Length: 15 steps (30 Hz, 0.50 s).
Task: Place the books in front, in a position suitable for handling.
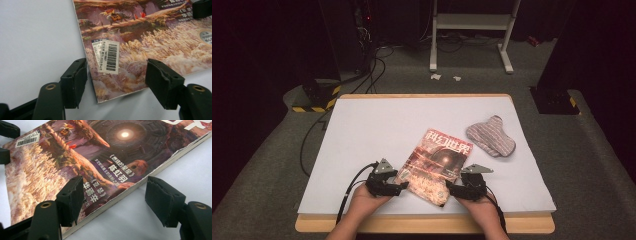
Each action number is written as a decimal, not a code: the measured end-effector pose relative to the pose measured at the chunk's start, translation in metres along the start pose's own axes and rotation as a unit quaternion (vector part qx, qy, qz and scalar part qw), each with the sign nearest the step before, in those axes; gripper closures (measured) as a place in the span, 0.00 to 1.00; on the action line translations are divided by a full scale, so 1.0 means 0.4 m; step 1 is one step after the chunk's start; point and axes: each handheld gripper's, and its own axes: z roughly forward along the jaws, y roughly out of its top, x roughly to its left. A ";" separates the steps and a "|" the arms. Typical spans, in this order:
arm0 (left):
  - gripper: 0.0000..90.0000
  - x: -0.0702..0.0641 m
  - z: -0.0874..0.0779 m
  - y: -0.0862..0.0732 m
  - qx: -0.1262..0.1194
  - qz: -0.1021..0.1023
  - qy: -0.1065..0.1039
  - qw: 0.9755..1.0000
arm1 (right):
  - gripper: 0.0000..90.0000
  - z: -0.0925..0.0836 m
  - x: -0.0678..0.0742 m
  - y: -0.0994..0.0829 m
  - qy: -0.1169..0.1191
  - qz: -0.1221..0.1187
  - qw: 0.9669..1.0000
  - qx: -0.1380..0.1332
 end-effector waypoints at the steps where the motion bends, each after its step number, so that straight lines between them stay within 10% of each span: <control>1: 0.37 -0.002 0.001 0.000 0.000 -0.001 0.000 1.000 | 0.35 0.001 0.002 0.001 0.000 0.004 1.000 0.001; 15: 0.36 -0.009 0.002 0.000 0.000 0.002 0.002 1.000 | 0.35 0.019 0.019 0.020 -0.027 -0.004 1.000 0.007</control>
